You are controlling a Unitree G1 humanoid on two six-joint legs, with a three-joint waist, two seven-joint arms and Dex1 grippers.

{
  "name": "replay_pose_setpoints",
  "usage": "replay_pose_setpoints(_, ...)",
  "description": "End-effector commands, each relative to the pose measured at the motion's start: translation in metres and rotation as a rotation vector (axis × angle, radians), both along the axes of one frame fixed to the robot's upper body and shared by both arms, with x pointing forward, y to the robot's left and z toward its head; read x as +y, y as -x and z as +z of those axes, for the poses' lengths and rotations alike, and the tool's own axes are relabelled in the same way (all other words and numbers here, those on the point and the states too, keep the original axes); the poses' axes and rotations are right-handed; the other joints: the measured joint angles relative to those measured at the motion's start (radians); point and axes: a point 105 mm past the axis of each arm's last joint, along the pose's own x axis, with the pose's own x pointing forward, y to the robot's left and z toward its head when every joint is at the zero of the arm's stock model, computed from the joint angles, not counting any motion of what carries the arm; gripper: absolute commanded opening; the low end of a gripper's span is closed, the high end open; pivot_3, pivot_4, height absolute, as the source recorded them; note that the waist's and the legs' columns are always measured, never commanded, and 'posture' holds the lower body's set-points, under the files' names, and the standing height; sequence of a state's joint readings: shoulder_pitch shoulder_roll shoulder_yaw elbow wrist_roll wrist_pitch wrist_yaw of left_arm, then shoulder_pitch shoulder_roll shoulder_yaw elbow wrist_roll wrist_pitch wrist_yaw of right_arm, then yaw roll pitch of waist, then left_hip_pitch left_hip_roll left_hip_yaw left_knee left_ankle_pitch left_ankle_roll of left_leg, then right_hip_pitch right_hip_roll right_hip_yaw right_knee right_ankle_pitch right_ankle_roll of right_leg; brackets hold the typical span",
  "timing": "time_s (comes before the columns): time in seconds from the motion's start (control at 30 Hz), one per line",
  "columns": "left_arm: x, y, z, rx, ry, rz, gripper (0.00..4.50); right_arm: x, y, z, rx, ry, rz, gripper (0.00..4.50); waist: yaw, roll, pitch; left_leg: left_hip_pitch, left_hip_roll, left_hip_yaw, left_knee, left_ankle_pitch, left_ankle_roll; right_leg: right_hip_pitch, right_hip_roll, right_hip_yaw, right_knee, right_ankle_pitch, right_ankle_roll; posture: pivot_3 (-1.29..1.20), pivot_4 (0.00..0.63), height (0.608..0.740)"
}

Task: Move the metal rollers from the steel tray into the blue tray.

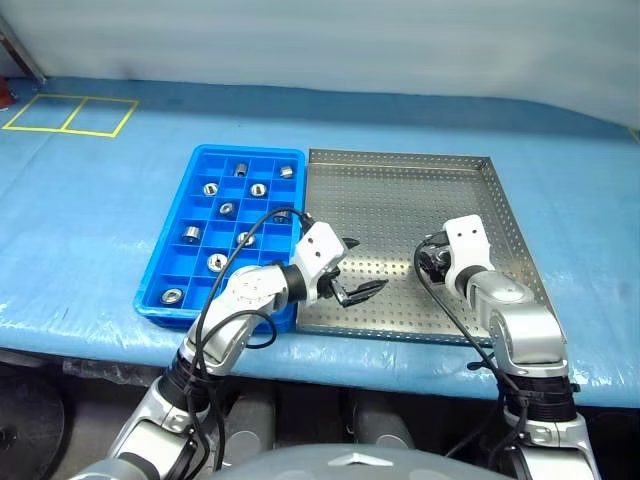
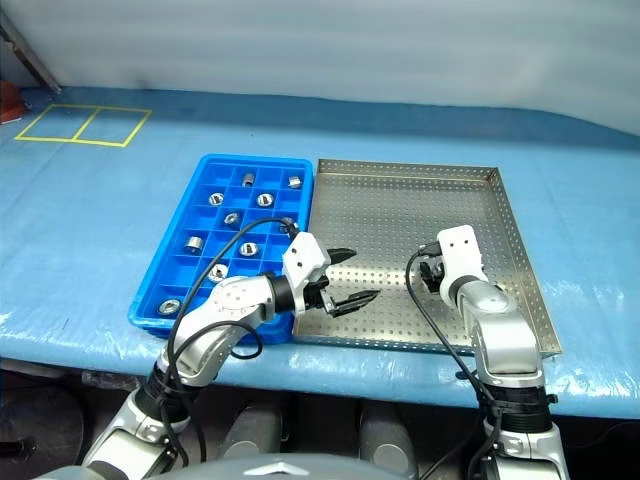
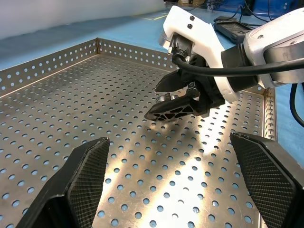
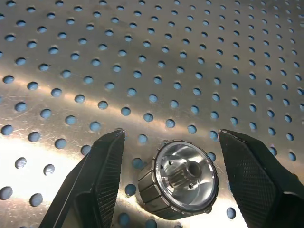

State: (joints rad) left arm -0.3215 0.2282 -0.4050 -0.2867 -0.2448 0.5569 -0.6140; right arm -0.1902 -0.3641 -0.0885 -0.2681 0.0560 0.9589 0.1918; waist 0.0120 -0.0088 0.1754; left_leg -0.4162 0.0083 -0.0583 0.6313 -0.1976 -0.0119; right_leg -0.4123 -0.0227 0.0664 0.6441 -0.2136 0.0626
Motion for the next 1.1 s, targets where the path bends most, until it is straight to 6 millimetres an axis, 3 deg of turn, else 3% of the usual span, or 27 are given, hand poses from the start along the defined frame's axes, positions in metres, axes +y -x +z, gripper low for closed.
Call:
replay_pose_setpoints(0.03, -0.003, 0.003, 0.007, -0.031, 0.020, -0.020, 4.45, -0.004, -0.003, 0.007, -0.039, 0.005, -0.018, 3.33, 0.000, 0.000, 0.000, 0.000, 0.000, 0.000, 0.000, 0.000, 0.000, 0.000, 0.000, 0.000, 0.000, 0.000, 0.000, 0.11, 0.150, 0.740)
replay_pose_setpoints(0.13, 0.004, 0.004, -0.002, -0.019, 0.006, 0.007, 4.45, -0.002, -0.001, 0.003, -0.024, -0.014, -0.015, 2.78, -0.002, 0.001, 0.000, 0.001, 0.000, 0.000, 0.000, 0.000, 0.000, 0.001, 0.000, 0.000, 0.000, 0.000, 0.000, 0.11, 0.150, 0.740)
replay_pose_setpoints(0.23, 0.011, 0.008, -0.022, -0.009, -0.031, 0.033, 4.45, 0.002, -0.001, 0.003, -0.029, -0.036, -0.008, 1.87, -0.004, 0.001, -0.001, 0.001, 0.000, 0.000, -0.001, 0.000, 0.000, 0.001, 0.000, 0.001, 0.000, 0.000, 0.000, 0.11, 0.150, 0.740)
replay_pose_setpoints(0.33, 0.015, 0.014, -0.035, 0.004, -0.024, 0.057, 4.45, 0.003, -0.001, 0.001, -0.027, -0.038, -0.007, 1.87, -0.005, 0.002, -0.001, 0.002, 0.000, 0.000, -0.001, 0.000, 0.000, 0.001, 0.000, 0.001, 0.000, 0.000, 0.000, 0.11, 0.150, 0.740)
replay_pose_setpoints(0.63, 0.021, 0.016, -0.033, -0.025, 0.035, 0.098, 4.45, 0.013, -0.003, 0.003, -0.037, -0.050, 0.030, 1.87, -0.010, 0.004, -0.003, 0.003, 0.001, 0.001, -0.001, 0.000, 0.000, 0.002, 0.000, 0.001, 0.000, 0.000, 0.000, 0.12, 0.150, 0.740)
replay_pose_setpoints(0.73, 0.021, 0.014, -0.019, -0.052, 0.078, 0.103, 4.45, 0.018, -0.007, 0.017, -0.085, -0.049, 0.058, 1.87, -0.011, 0.004, -0.003, 0.003, 0.001, 0.001, -0.001, 0.000, 0.000, 0.002, 0.000, 0.001, 0.000, 0.000, 0.000, 0.12, 0.150, 0.740)
replay_pose_setpoints(0.9, 0.028, 0.016, 0.022, -0.117, 0.227, 0.123, 4.45, 0.050, -0.009, 0.048, -0.179, -0.088, 0.208, 1.87, -0.019, 0.003, -0.002, 0.001, 0.001, 0.001, -0.001, 0.000, 0.000, 0.000, 0.000, 0.001, 0.000, 0.000, 0.000, 0.14, 0.150, 0.740)
replay_pose_setpoints(1.1, 0.061, 0.012, 0.075, -0.257, 0.378, 0.286, 4.45, 0.092, -0.008, 0.068, -0.227, -0.128, 0.387, 1.87, -0.013, 0.003, -0.002, 0.001, 0.001, 0.000, -0.001, 0.000, 0.000, 0.000, 0.000, 0.000, 0.000, 0.000, 0.000, 0.18, 0.150, 0.740)
